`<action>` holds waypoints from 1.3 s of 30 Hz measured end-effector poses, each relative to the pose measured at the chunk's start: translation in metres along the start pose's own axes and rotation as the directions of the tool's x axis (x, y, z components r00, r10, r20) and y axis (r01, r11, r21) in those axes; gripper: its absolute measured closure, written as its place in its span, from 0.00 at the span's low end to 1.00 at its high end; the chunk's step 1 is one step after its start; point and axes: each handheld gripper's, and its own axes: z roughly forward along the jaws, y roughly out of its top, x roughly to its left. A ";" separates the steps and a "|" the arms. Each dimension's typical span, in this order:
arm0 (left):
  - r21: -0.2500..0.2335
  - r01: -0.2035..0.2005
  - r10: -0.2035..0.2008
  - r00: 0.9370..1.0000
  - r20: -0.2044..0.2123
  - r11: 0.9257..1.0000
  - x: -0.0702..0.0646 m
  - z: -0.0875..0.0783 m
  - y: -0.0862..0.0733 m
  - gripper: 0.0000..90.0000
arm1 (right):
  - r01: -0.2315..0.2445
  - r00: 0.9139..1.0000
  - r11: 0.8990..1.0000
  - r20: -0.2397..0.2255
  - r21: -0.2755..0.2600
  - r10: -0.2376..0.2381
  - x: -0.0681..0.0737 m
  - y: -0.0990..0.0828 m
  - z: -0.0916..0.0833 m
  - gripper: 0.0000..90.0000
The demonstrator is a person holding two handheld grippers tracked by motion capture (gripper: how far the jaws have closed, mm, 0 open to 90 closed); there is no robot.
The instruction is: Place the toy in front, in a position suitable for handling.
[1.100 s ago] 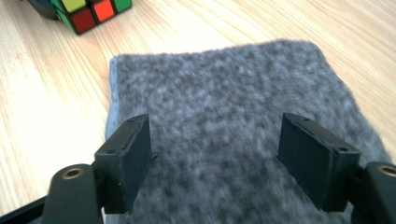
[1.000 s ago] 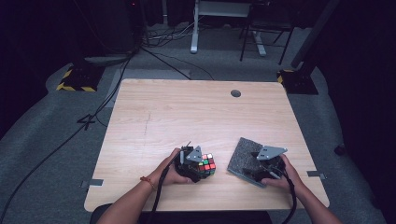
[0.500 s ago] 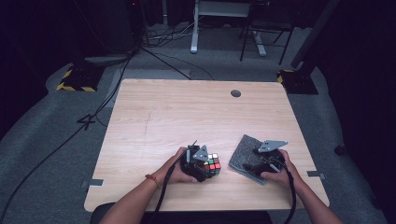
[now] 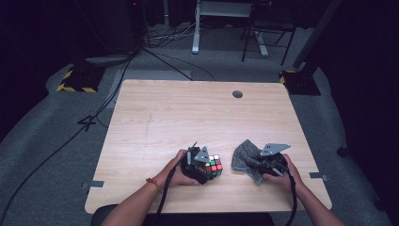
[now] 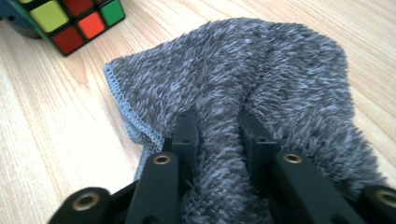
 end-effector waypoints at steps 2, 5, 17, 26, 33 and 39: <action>0.000 0.006 -0.006 1.000 -0.005 1.000 -0.001 0.000 0.000 0.37 | 0.014 1.000 1.000 0.001 -0.005 -0.014 0.002 0.001 -0.001 0.83; 0.001 0.008 -0.008 1.000 -0.003 1.000 -0.001 0.000 0.000 0.37 | 0.021 1.000 0.999 -0.015 -0.030 -0.022 0.004 0.004 -0.004 0.84; 0.024 -0.061 0.062 0.998 -0.006 0.998 -0.010 -0.014 0.011 0.38 | 0.119 0.985 0.975 -0.099 -0.188 -0.139 0.039 0.049 -0.027 0.84; 0.043 -0.084 0.085 0.996 -0.040 0.996 -0.019 -0.014 0.020 0.38 | 0.205 0.962 0.962 -0.145 -0.178 -0.232 0.070 0.085 -0.009 0.84; 0.050 -0.072 0.075 0.995 -0.062 0.996 -0.017 -0.016 0.020 0.38 | 0.239 0.963 0.958 -0.086 -0.159 -0.255 0.078 0.092 0.000 0.84; 0.058 -0.076 0.080 0.994 -0.069 0.995 -0.015 -0.019 0.019 0.38 | 0.229 0.971 0.966 -0.047 -0.119 -0.236 0.063 0.081 -0.001 0.84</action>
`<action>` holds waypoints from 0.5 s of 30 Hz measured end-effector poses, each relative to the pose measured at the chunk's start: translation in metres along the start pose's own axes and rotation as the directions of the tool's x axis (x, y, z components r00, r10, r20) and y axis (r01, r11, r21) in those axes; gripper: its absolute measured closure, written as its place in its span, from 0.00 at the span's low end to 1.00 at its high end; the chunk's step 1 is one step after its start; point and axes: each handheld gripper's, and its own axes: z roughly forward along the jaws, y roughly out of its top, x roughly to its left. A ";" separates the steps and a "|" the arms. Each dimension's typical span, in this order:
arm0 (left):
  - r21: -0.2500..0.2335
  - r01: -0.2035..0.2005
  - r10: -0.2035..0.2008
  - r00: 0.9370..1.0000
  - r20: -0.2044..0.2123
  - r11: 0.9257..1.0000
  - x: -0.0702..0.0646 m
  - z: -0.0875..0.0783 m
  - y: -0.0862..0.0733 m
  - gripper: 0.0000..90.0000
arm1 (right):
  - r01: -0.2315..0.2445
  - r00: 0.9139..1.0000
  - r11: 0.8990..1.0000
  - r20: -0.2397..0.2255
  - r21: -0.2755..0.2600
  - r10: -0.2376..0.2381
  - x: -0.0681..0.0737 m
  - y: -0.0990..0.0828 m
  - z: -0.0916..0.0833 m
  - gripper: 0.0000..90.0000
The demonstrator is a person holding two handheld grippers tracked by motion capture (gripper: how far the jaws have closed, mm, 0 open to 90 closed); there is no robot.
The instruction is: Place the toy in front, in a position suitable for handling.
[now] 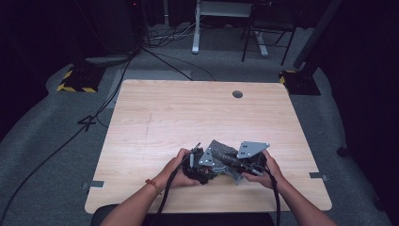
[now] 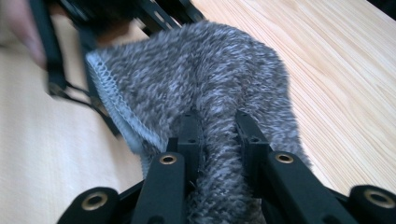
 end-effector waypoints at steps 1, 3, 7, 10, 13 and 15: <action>-0.009 0.001 0.000 1.000 0.007 1.000 0.001 -0.001 0.000 0.38 | -0.008 1.000 1.000 0.003 0.003 0.008 -0.002 -0.002 -0.001 0.84; -0.016 0.011 -0.011 1.000 0.014 1.000 0.001 -0.002 -0.001 0.38 | -0.030 1.000 0.999 -0.009 -0.013 0.030 -0.005 -0.004 -0.003 0.84; 0.009 -0.020 0.020 1.000 0.012 1.000 -0.002 0.002 0.002 0.38 | -0.020 1.000 0.999 -0.021 -0.043 0.020 -0.001 0.004 -0.007 0.84; 0.008 -0.036 0.036 0.999 0.018 0.999 -0.006 0.006 0.007 0.38 | 0.039 0.998 0.997 -0.055 -0.059 -0.042 0.017 0.018 -0.003 0.84; 0.003 -0.035 0.035 0.999 0.028 0.999 -0.005 0.006 0.007 0.38 | 0.059 0.996 0.997 -0.064 -0.056 -0.063 0.025 0.022 0.000 0.84; 0.010 -0.023 0.022 1.000 0.019 1.000 -0.004 0.008 0.007 0.38 | 0.082 0.996 0.996 -0.042 -0.037 -0.084 0.029 0.023 0.006 0.84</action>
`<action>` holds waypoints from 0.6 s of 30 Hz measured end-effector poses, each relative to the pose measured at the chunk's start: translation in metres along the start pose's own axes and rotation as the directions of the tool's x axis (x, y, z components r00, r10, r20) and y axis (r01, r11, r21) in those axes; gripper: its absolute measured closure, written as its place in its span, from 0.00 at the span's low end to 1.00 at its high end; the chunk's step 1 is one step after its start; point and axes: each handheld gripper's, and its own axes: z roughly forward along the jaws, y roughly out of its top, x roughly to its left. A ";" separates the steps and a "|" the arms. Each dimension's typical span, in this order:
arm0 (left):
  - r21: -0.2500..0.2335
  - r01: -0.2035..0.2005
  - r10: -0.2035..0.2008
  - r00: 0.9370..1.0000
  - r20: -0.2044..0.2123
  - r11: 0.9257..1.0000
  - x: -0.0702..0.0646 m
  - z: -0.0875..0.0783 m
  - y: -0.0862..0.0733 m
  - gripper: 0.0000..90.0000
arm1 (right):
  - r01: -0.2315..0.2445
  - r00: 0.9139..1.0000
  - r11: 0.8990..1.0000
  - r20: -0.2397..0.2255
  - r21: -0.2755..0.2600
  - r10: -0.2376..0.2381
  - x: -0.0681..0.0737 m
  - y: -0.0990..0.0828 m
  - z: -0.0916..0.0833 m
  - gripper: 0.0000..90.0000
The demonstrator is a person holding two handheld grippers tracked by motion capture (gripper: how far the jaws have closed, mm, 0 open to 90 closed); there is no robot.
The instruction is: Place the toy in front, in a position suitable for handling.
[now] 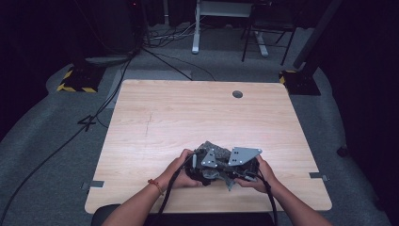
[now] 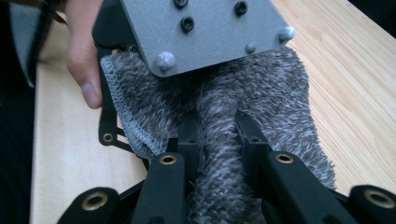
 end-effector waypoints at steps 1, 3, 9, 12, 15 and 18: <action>-0.004 0.000 0.000 1.000 -0.005 1.000 0.000 0.000 0.000 0.38 | -0.008 1.000 1.000 -0.001 0.001 0.008 -0.002 -0.002 0.001 0.84; -0.002 -0.001 0.001 1.000 -0.007 1.000 0.001 -0.002 0.000 0.38 | -0.027 1.000 1.000 0.007 -0.002 0.027 -0.007 -0.006 0.000 0.84; -0.010 0.007 -0.007 1.000 -0.021 1.000 0.003 -0.007 -0.002 0.38 | -0.057 0.997 0.998 0.056 0.003 0.057 -0.019 -0.019 -0.011 0.84; -0.037 0.020 -0.020 1.000 -0.021 0.999 0.006 -0.014 -0.002 0.38 | -0.078 0.994 0.997 0.073 0.009 0.077 -0.024 -0.026 -0.016 0.84; -0.042 0.015 -0.016 1.000 -0.024 0.999 0.006 -0.017 -0.001 0.38 | -0.093 0.993 0.996 0.079 -0.001 0.093 -0.027 -0.029 -0.021 0.84; -0.036 0.014 -0.015 0.999 -0.031 0.999 0.006 -0.017 0.000 0.38 | -0.092 0.993 0.996 0.077 -0.012 0.093 -0.026 -0.028 -0.022 0.84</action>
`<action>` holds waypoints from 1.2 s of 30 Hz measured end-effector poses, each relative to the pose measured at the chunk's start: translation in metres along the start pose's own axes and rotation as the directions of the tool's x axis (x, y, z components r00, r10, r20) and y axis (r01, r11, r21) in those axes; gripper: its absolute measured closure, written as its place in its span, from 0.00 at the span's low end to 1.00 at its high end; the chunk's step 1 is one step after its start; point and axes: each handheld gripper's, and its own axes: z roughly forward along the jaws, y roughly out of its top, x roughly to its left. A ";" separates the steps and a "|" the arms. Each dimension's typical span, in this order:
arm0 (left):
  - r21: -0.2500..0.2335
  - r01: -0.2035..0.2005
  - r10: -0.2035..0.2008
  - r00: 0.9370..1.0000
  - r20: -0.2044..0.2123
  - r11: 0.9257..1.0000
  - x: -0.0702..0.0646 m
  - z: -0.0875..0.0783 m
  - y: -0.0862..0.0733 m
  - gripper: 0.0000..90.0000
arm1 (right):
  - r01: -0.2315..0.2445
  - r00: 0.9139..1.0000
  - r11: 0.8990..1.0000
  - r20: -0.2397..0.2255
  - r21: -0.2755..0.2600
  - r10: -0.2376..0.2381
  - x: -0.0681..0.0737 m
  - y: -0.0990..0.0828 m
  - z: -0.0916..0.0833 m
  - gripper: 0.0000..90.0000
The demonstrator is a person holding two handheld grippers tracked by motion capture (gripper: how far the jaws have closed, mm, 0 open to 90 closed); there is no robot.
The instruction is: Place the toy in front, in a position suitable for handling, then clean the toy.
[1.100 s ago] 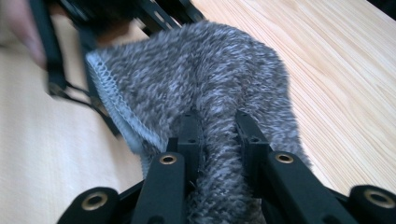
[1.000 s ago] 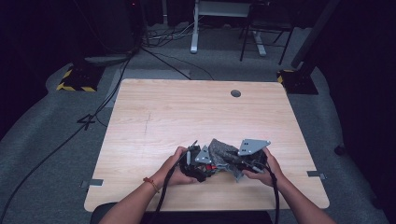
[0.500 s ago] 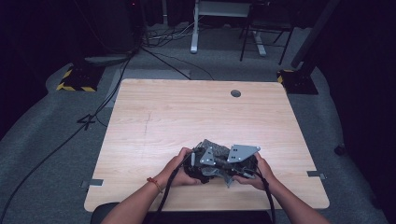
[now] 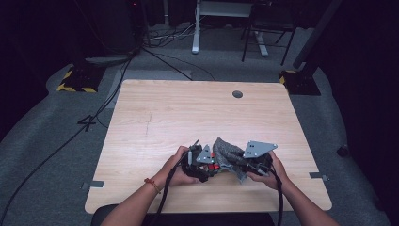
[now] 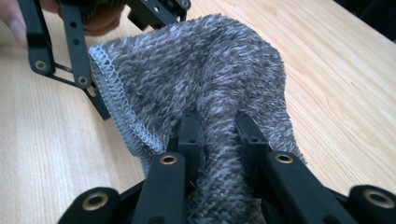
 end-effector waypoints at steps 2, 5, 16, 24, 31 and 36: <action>0.017 -0.016 0.017 1.000 -0.008 1.000 -0.001 0.002 0.001 0.38 | 0.019 1.000 0.999 -0.021 -0.026 -0.019 0.006 0.007 0.000 0.84; 0.035 -0.033 0.033 0.999 -0.003 0.999 -0.004 0.007 0.004 0.38 | 0.054 0.997 0.998 -0.054 -0.041 -0.056 0.017 0.016 0.002 0.84; 0.045 -0.026 0.027 1.000 -0.012 0.999 -0.004 0.005 0.000 0.38 | 0.078 0.994 0.997 -0.076 -0.027 -0.080 0.021 0.024 0.019 0.84; 0.050 -0.034 0.035 0.999 -0.019 0.998 -0.004 0.002 -0.002 0.38 | 0.036 0.998 0.999 -0.050 -0.018 -0.037 0.007 0.012 0.014 0.84; 0.038 -0.021 0.022 0.999 -0.031 0.999 -0.001 -0.004 -0.005 0.38 | 0.001 0.999 1.000 -0.035 -0.009 -0.001 -0.001 0.002 0.009 0.84; 0.008 0.013 -0.013 0.999 -0.042 1.000 0.005 -0.010 -0.010 0.38 | -0.024 0.999 0.999 -0.030 -0.025 0.024 -0.006 -0.006 0.005 0.84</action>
